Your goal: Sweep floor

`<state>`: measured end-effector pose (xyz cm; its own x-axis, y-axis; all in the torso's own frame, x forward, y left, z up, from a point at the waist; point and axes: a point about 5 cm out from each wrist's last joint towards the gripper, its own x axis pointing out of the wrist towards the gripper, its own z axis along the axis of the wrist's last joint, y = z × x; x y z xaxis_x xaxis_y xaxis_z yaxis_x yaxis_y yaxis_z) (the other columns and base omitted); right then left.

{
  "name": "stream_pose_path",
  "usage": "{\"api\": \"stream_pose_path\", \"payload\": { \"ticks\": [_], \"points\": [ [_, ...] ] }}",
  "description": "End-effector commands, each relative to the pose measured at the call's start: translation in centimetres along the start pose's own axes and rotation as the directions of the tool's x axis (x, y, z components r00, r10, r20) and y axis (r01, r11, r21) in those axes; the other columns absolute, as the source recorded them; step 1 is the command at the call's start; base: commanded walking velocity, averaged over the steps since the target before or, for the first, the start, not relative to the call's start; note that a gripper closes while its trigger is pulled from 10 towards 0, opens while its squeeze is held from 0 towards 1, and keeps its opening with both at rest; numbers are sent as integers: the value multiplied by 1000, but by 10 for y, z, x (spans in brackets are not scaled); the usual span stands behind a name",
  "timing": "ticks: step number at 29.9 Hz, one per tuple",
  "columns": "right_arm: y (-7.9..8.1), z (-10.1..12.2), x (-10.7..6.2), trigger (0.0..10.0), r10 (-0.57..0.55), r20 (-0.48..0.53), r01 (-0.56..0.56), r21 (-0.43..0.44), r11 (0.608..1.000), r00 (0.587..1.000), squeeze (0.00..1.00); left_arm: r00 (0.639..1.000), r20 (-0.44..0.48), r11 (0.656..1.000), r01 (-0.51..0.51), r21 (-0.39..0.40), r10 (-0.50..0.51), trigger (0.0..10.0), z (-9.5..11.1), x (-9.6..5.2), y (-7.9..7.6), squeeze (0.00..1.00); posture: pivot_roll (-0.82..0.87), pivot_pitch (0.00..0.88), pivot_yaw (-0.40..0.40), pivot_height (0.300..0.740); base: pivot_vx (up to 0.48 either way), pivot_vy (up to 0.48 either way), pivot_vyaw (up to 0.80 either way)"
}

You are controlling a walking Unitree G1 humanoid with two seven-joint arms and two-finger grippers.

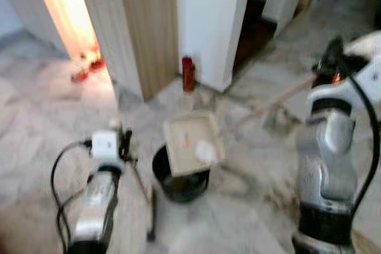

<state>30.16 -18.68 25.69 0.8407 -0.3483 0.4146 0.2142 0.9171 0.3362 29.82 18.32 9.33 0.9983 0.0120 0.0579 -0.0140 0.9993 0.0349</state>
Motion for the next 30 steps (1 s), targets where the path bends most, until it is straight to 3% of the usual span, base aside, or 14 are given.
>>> {"api": "stream_pose_path", "payload": {
  "ticks": [1,14,28,30],
  "points": [
    [0,13,2,10000,0,68,-1,14,1000,998,0,998,63,1000,24,-7,-23,10000,12,4,-8,0,1,0,27,740,364,0,0],
    [8,11,1,10000,75,50,-78,42,996,996,0,998,56,1000,26,-11,-25,10000,9,3,-10,0,-3,0,20,740,355,0,0],
    [23,4,-6,10000,199,22,-200,34,979,980,0,998,47,999,31,-12,-30,10000,7,3,-12,0,-10,0,19,740,0,0,0],
    [34,-1,-13,10000,243,6,-242,52,969,970,0,998,47,999,30,-13,-30,10000,7,3,-11,0,-11,0,20,740,0,0,0]
  ]
}}
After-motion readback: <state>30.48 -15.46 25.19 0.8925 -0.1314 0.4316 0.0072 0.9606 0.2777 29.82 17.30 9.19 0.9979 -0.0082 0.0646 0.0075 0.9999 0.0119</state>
